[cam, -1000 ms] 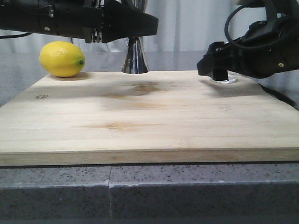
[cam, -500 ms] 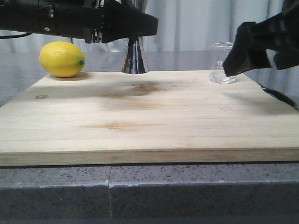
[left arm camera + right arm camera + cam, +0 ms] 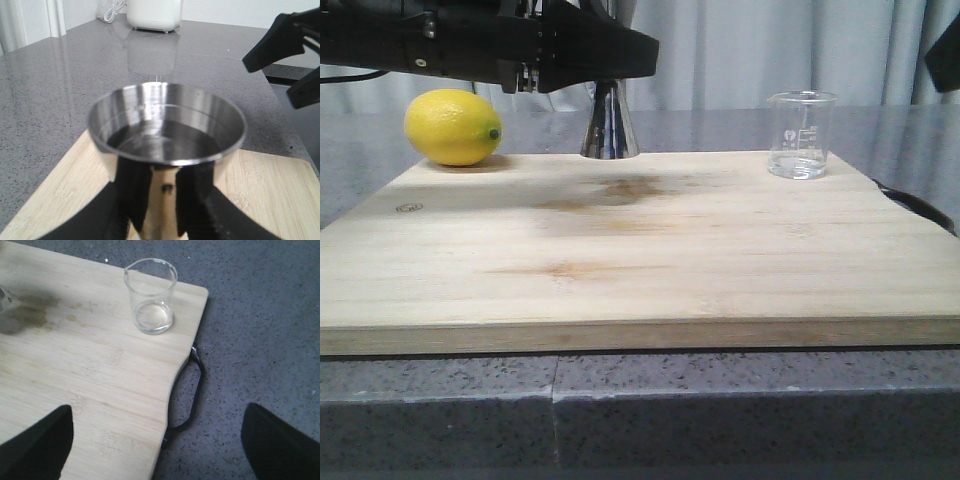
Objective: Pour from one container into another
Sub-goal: 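Lower the filled jigger onto the board with the left gripper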
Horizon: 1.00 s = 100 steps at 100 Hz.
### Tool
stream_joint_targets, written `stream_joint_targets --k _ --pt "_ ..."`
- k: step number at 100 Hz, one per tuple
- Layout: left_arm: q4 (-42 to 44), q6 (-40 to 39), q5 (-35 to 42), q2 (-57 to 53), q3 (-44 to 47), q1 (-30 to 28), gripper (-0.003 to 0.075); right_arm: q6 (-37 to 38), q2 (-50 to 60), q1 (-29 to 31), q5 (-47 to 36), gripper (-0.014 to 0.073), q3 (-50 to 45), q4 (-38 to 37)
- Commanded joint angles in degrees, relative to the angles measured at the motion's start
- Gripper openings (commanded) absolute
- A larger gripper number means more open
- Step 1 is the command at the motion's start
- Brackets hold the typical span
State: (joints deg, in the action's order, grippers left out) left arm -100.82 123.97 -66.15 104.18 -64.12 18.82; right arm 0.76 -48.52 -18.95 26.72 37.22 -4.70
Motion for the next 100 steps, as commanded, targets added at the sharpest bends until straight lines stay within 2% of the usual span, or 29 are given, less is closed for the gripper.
stream_joint_targets --k 1,22,100 --pt "-5.1 -0.5 -5.4 -2.7 -1.7 0.6 0.0187 0.0 3.0 0.0 -1.9 0.0597 1.7 -0.4" --pt "-5.1 -0.5 -5.4 -2.7 -1.7 0.6 0.0187 0.0 6.5 0.0 -0.8 0.0597 1.7 -0.7" --pt "-4.2 -0.5 -6.5 0.1 -1.7 0.6 0.0187 0.0 6.7 0.0 -2.8 0.0597 1.7 -2.4"
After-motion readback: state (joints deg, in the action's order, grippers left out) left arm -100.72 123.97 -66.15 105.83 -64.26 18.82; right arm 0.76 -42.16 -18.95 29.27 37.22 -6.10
